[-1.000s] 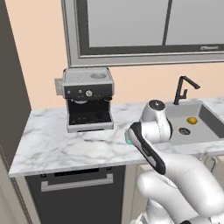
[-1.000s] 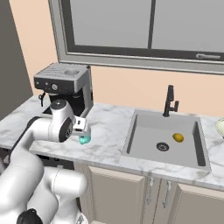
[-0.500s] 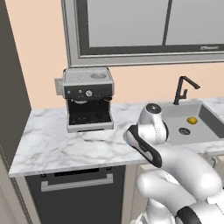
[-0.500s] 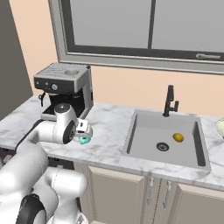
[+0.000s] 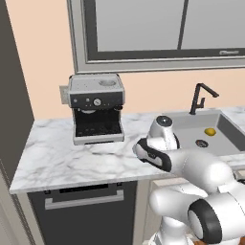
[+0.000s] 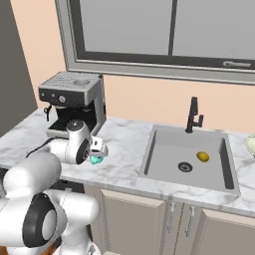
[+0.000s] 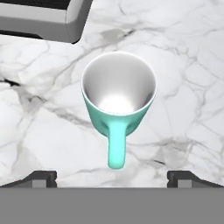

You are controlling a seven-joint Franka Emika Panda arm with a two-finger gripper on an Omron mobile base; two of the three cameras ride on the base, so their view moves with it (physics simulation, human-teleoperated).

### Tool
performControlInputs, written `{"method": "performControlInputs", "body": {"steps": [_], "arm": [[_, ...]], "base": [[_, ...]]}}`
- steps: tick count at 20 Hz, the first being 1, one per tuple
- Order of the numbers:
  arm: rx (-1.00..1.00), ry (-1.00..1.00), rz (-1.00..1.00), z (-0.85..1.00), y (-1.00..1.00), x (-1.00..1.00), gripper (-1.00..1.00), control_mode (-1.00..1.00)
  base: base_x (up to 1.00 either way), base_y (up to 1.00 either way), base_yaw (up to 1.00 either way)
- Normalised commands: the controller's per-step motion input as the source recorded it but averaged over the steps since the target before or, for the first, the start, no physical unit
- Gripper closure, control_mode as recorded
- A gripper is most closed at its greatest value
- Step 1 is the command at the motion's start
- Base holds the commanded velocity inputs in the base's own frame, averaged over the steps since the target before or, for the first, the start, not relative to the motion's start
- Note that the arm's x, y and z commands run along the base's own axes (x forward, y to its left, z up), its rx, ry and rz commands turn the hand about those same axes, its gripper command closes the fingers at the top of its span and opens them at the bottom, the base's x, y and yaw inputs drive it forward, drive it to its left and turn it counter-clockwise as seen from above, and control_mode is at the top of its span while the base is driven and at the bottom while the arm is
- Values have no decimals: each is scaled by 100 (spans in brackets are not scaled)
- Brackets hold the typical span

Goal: Clear the mugs and bowl far away from the sink.

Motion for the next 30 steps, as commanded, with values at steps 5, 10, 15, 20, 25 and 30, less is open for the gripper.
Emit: {"method": "performControlInputs", "body": {"steps": [5,10,15,20,25,30], "arm": [[0,0,0,-18,0,18,-100,-100],[0,1,0,-16,0,12,-100,-100],[0,4,0,-22,0,22,100,-100],[0,0,0,-42,0,35,100,-100],[0,0,0,-13,0,1,100,-100],[4,-6,0,43,0,-65,100,-100]], "base": [[0,0,0],[0,0,0],[0,0,0],[0,0,0],[0,0,0],[0,0,0]]}}
